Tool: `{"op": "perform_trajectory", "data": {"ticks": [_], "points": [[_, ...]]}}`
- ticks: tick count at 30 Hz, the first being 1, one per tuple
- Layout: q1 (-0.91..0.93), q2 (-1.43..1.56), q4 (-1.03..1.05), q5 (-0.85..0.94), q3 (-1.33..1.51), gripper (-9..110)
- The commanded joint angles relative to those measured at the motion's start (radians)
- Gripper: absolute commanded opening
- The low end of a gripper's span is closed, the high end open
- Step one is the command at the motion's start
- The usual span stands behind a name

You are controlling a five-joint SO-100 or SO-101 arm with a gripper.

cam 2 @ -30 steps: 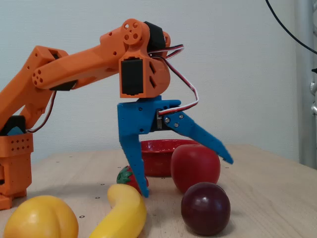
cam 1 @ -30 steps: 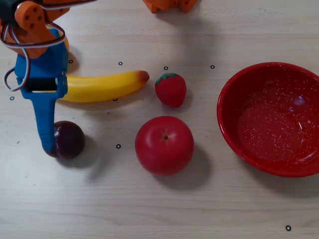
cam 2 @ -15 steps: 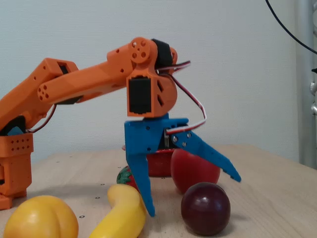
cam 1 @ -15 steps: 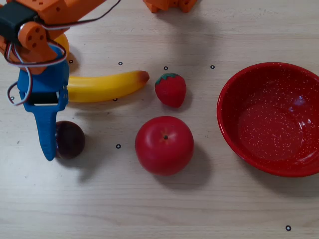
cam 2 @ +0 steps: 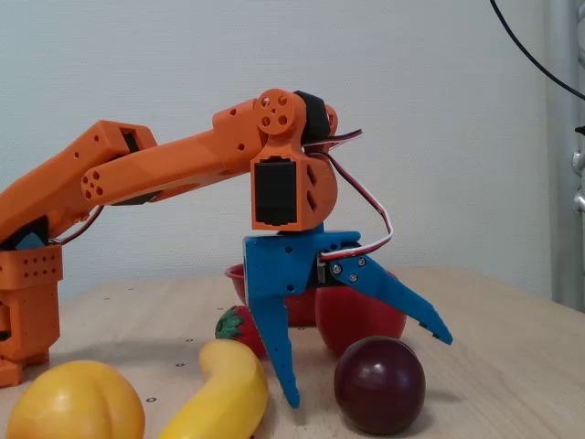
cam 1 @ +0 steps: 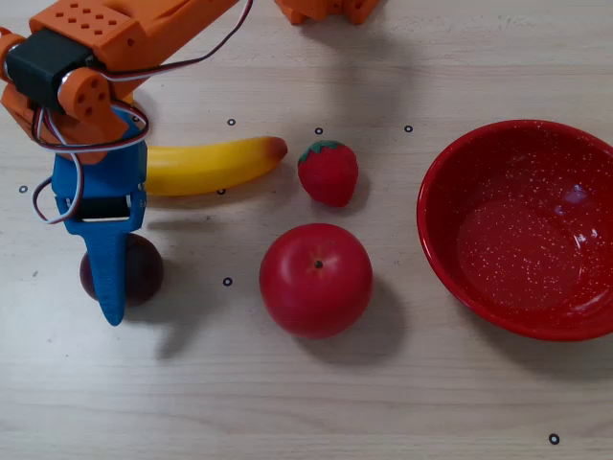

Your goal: Put plum in the red bowl.

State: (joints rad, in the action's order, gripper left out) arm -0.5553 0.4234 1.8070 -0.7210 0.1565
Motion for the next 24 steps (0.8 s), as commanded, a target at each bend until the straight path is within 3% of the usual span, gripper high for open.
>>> {"op": "perform_trajectory", "data": {"ticks": [1,24], "points": [[0.009,0.071,0.091,0.041,-0.086,56],[0.009,0.069,0.089,0.072,-0.1,56]]}}
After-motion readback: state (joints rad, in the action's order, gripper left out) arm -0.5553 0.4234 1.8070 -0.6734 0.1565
